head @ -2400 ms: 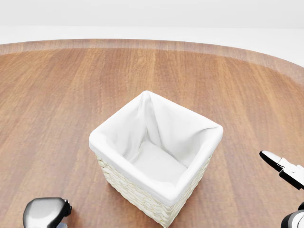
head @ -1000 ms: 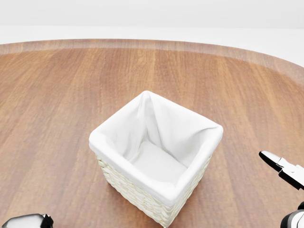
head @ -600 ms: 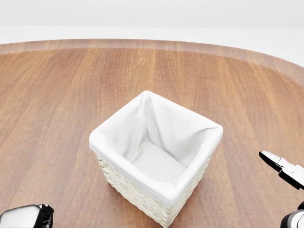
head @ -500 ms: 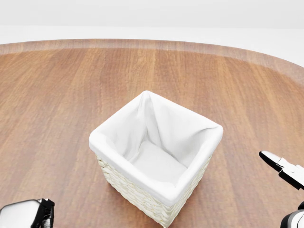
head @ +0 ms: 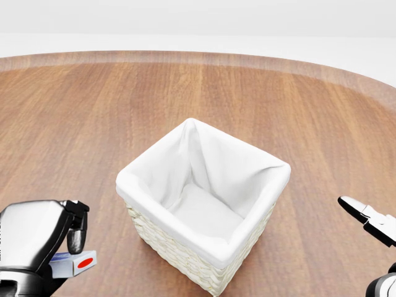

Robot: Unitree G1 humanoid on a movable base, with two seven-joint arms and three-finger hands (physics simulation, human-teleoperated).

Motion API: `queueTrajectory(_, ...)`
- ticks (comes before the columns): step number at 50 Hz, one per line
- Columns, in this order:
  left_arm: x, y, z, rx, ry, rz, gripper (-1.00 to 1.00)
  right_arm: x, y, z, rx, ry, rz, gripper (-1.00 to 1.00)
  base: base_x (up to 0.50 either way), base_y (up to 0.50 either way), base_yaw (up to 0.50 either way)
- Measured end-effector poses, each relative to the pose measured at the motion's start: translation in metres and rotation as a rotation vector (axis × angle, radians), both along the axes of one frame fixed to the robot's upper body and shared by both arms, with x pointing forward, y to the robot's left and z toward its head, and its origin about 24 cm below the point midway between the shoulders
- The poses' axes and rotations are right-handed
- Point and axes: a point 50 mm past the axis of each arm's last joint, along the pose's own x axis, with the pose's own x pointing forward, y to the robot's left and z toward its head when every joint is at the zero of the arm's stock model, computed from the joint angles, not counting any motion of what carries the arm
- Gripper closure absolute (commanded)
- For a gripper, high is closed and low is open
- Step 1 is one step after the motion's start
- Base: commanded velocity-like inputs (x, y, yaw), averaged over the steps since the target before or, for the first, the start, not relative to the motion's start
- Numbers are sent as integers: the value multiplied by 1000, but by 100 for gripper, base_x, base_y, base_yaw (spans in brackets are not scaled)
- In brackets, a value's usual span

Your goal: Pick up the alphabet soup and the cream cheese box, and put them in the basket.

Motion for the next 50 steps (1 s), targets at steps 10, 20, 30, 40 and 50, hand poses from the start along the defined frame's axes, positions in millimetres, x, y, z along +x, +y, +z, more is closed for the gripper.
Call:
queueTrajectory(10,10,-22,48,37,-49,-44,100,0,0,0,0,1,0,-100,0,0,0)
queueTrajectory(20,22,-47,86,56,-74,-92,100,0,0,-1,0,3,1,-100,0,0,0)
queueTrajectory(30,35,-78,118,112,-71,-154,100,1,0,-1,-1,7,1,-100,0,0,0)
queueTrajectory(40,46,-108,149,168,-158,-202,100,1,0,-2,-2,12,2,-100,0,0,0)
queueTrajectory(50,60,-139,161,216,-160,-250,100,1,0,-2,0,10,1,-100,0,0,0)
